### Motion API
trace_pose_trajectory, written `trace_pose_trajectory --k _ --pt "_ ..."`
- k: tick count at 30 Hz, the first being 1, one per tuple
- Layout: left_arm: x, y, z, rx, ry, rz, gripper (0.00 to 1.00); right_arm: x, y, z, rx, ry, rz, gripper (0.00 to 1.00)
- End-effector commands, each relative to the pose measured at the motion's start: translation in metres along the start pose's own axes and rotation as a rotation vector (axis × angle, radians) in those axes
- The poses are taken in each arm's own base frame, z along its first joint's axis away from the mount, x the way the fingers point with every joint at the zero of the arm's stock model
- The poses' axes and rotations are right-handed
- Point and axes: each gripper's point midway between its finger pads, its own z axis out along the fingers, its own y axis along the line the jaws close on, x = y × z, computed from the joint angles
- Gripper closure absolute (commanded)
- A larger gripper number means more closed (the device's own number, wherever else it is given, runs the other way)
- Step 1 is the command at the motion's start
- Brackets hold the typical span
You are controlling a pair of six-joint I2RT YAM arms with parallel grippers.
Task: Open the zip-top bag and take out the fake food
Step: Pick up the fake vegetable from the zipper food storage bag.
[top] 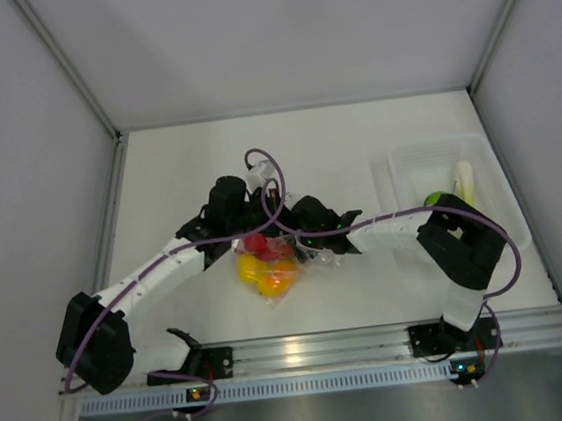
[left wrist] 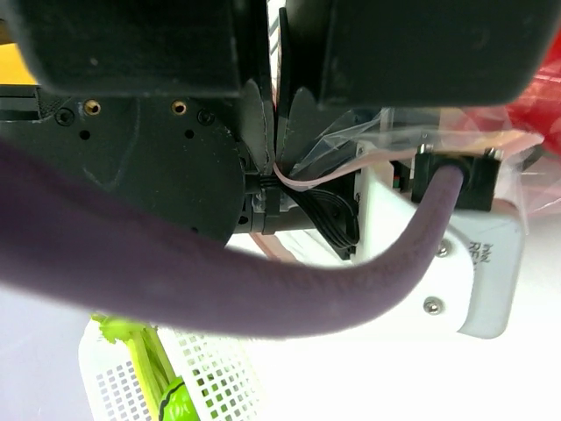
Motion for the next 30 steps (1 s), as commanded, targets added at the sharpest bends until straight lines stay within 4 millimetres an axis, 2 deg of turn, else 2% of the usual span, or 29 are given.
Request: trace_pose_trajectory --k 1,3,5,7,13,16,17,24,30 --pt "-0.005 -0.08 -0.003 0.332 0.01 0.161 1.0 -0.027 0.047 0.007 -0.128 -0.09 -0.159 0.63" --pt "-0.005 -0.081 -0.003 0.34 0.013 0.168 1.0 -0.027 0.046 0.008 -0.147 -0.09 -0.194 0.64" --pt "-0.005 -0.083 -0.005 0.346 0.009 0.179 1.0 -0.028 0.046 0.007 -0.168 -0.099 -0.212 0.7" --pt "-0.005 -0.083 -0.006 0.35 0.01 0.185 1.0 -0.031 0.049 0.005 -0.203 -0.103 -0.22 0.71" --pt "-0.003 -0.082 -0.004 0.35 0.02 0.185 1.0 -0.033 0.048 0.002 -0.209 -0.099 -0.244 0.89" --pt "-0.003 -0.081 -0.003 0.35 0.021 0.185 1.0 -0.032 0.048 0.0 -0.214 -0.097 -0.248 0.91" --pt "-0.003 -0.081 -0.003 0.349 0.022 0.184 1.0 -0.033 0.048 -0.001 -0.214 -0.101 -0.253 1.0" --pt "-0.001 -0.082 -0.003 0.365 0.033 0.194 1.0 -0.036 0.048 -0.013 -0.226 -0.12 -0.252 1.0" --pt "-0.003 -0.08 -0.004 0.358 0.025 0.203 1.0 -0.041 0.031 -0.032 -0.115 -0.15 -0.154 1.0"
